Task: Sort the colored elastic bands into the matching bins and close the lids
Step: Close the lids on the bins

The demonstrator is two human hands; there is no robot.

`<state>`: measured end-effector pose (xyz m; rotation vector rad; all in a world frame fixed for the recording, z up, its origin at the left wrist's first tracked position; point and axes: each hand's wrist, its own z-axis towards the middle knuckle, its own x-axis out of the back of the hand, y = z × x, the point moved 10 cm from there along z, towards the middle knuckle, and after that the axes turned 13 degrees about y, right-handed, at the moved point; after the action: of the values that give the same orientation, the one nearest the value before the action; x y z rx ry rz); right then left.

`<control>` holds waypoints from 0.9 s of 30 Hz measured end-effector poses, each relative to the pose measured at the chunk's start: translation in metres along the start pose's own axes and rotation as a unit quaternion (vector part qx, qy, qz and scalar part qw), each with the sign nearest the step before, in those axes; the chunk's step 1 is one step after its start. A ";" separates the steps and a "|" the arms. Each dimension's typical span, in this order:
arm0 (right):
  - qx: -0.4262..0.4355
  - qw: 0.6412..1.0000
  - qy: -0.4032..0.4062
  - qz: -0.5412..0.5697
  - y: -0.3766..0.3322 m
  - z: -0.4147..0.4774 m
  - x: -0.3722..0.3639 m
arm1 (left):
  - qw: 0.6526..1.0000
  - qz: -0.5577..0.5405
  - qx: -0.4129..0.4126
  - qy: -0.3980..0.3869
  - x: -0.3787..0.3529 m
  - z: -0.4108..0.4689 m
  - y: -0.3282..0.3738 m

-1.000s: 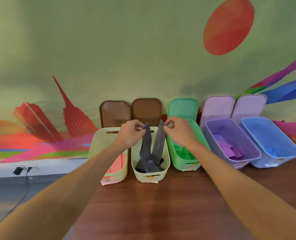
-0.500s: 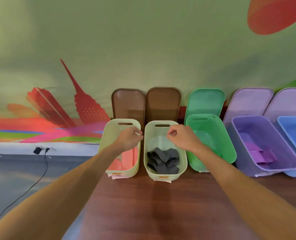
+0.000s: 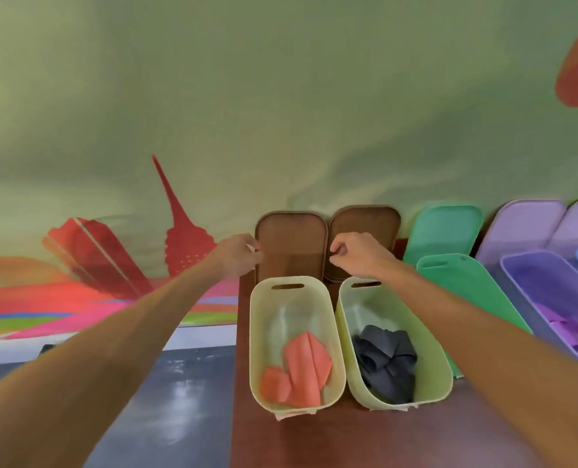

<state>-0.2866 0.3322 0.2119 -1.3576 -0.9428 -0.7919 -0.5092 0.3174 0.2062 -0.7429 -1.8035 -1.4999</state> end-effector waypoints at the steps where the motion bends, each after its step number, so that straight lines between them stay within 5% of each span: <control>1: -0.002 1.000 0.005 -0.010 -0.004 0.009 0.000 | 1.000 -0.009 -0.001 -0.002 0.005 0.011 -0.002; 9: -0.017 0.999 0.024 -0.032 -0.010 0.065 -0.009 | 0.999 -0.030 -0.029 -0.009 -0.003 0.068 0.009; 18: -0.030 0.996 0.051 0.073 0.002 0.101 -0.041 | 0.967 -0.219 0.127 0.027 -0.044 0.091 -0.017; 27: -0.008 0.988 0.106 0.109 0.011 0.075 -0.028 | 0.950 -0.254 0.142 0.114 -0.030 0.049 -0.020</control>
<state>-0.2960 0.4061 0.1797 -1.3355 -0.6123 -0.7597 -0.5124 0.3613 0.1647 0.0476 -2.0600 -1.5077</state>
